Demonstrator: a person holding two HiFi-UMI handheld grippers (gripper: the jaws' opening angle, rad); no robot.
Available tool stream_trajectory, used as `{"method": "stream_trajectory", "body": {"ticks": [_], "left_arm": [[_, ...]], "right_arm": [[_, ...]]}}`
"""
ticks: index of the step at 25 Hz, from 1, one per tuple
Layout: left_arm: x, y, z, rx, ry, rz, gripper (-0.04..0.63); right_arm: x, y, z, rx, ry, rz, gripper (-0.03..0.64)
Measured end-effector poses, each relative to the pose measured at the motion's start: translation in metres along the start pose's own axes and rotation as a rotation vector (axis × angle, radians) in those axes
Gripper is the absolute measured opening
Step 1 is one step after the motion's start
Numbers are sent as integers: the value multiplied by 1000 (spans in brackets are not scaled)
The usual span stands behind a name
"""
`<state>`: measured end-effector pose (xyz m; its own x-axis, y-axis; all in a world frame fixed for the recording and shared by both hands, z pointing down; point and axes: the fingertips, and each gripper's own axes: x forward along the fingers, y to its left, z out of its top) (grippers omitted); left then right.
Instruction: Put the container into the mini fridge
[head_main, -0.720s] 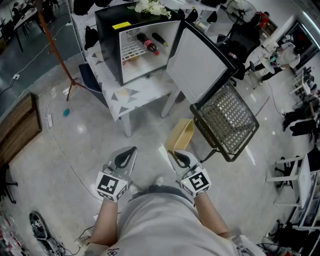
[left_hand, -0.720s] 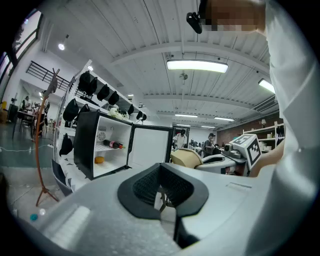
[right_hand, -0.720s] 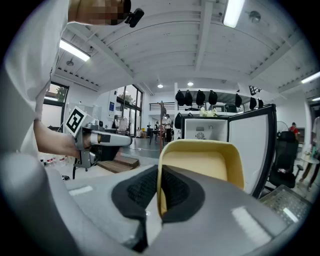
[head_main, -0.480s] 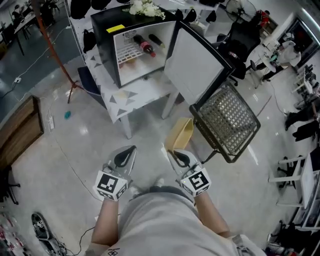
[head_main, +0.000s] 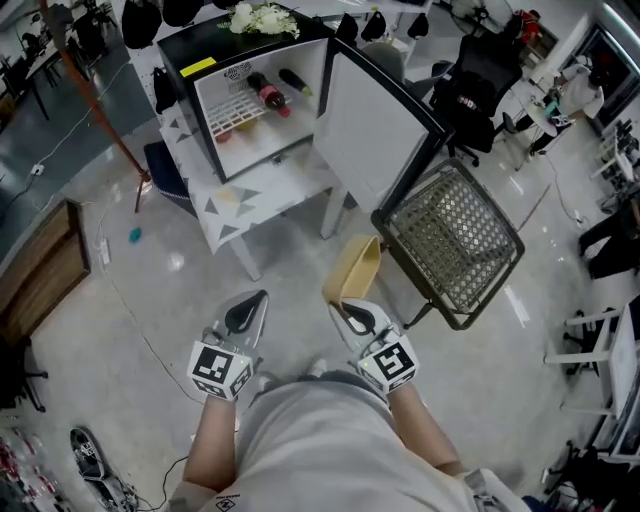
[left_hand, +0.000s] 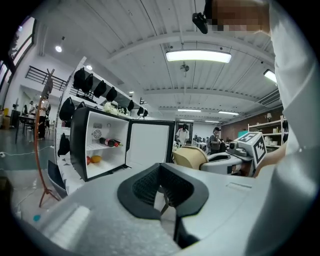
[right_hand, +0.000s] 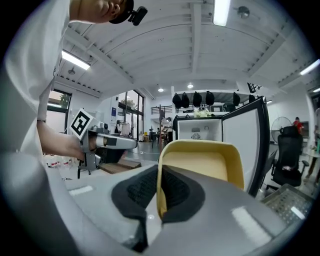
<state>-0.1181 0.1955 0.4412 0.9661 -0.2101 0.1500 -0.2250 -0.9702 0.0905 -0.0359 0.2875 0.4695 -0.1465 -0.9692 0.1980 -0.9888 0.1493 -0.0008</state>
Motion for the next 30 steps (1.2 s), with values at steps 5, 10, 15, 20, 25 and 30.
{"method": "stream_trajectory", "body": {"ticks": [5,10,15,20,25,30], "left_arm": [[26,-11,-4,1,28,7,8],[49,-12,-9,5,46,-5,8],[77,7,-9,3,45,-28,8],[106,47,-4,-1,47,-61,8],[138,98,-3,-16,63,-94,8],[163,145,2,-25,73,-126,8]], "right_arm": [[-7,-20,-10,4,-5,22,12],[-1,-41,-13,18,-19,27,12],[22,-62,-12,6,0,16,12],[63,-87,-9,6,20,1,12],[117,-109,-1,4,55,-4,12],[167,-130,2,12,84,-24,12]]}}
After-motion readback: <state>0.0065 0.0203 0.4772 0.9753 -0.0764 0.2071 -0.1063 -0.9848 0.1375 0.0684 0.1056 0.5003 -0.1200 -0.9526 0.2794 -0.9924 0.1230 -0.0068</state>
